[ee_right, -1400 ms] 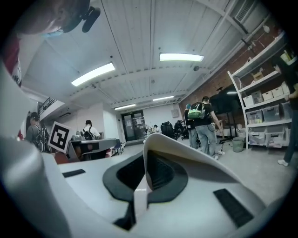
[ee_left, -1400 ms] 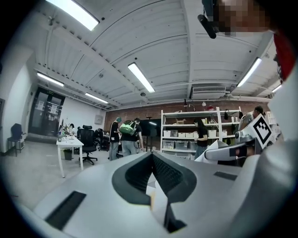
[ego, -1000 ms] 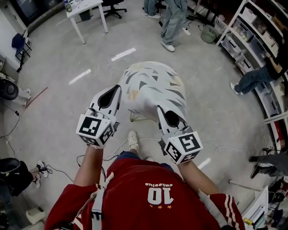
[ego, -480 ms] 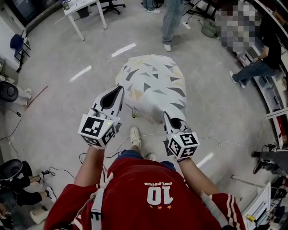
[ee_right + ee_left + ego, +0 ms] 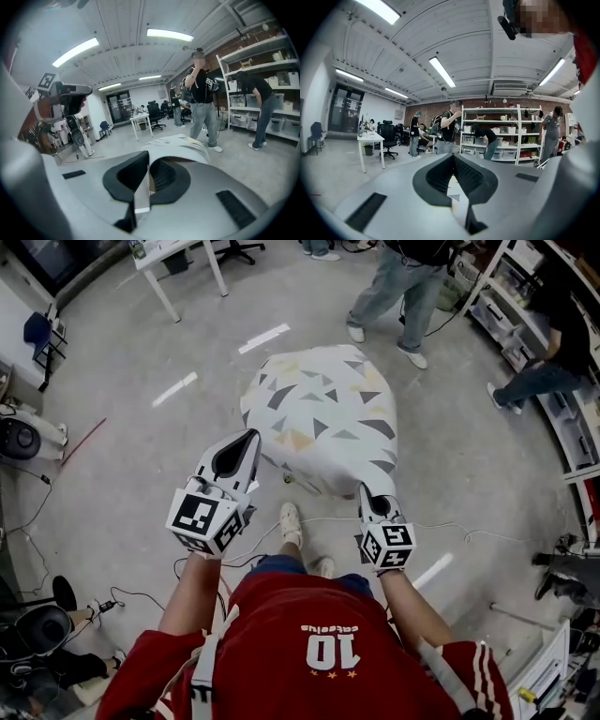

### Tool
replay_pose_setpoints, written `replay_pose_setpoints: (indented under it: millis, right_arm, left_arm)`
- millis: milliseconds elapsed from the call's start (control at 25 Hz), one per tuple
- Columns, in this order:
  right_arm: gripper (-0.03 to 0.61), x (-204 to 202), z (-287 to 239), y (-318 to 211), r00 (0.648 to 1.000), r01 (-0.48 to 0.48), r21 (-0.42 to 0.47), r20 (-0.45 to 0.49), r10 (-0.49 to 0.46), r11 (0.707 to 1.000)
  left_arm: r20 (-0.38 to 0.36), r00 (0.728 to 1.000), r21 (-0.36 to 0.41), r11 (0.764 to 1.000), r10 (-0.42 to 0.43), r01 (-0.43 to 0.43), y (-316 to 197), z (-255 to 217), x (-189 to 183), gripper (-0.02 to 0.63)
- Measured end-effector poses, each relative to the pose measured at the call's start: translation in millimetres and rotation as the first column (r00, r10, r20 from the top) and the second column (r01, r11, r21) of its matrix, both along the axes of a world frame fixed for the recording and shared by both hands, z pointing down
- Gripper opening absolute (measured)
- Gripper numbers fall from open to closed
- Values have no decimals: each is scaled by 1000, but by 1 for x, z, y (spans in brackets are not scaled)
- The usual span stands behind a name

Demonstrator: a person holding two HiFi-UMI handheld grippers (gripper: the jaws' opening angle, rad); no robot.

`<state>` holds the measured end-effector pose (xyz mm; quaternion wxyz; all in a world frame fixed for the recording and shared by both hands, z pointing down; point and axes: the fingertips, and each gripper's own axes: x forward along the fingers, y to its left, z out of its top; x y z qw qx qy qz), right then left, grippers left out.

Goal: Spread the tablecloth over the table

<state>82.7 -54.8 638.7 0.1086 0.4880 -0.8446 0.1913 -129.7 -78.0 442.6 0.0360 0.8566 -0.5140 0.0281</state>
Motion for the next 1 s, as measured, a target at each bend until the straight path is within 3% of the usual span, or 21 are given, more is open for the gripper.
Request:
replay_pose_setpoints:
  millis: [280, 680, 1000]
  right_arm:
    - [41, 22, 20, -3, 995, -64, -90, -84, 56, 994]
    - [110, 62, 55, 25, 969, -193, -281, -203, 138, 940]
    - [110, 94, 23, 12, 963, -229, -199, -188, 192, 953]
  left_arm:
    - [3, 1000, -26, 1000, 10, -10, -30, -1, -4, 2]
    - [27, 997, -22, 997, 69, -69, -30, -11, 31, 2]
    - [24, 997, -30, 997, 78, -77, -38, -18, 43, 2]
